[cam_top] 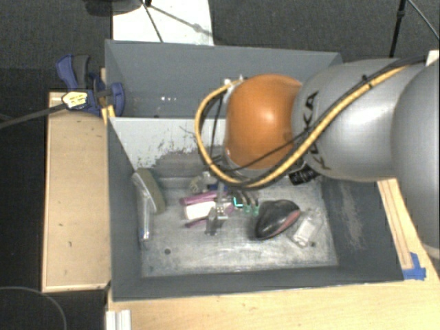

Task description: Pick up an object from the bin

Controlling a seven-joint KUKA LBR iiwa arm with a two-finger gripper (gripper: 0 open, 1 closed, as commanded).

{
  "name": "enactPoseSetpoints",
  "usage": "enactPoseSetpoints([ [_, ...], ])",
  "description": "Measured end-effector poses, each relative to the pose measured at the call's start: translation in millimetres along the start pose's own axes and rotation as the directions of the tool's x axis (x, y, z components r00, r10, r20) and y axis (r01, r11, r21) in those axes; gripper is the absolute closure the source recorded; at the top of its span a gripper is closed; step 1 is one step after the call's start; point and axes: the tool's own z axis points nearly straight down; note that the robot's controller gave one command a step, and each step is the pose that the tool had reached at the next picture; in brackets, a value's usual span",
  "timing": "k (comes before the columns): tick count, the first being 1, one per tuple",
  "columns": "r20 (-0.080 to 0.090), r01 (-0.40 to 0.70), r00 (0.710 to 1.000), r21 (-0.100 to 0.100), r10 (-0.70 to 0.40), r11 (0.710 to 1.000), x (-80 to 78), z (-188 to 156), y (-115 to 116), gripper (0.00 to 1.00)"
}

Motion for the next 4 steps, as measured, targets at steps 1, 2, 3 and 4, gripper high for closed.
enactPoseSetpoints([
  [1,0.011,0.293,0.956,0.001,-0.293,0.956,-15.7,-7,5,0.0],
  [2,0.007,0.241,0.971,0.0,-0.241,0.971,-15.3,98,-29,0.0],
  [3,0.013,0.238,0.971,0.0,-0.238,0.971,-17.0,94,-28,1.0],
  [4,0.012,0.52,0.854,0.006,-0.52,0.854,-23.4,-48,-60,1.0],
])
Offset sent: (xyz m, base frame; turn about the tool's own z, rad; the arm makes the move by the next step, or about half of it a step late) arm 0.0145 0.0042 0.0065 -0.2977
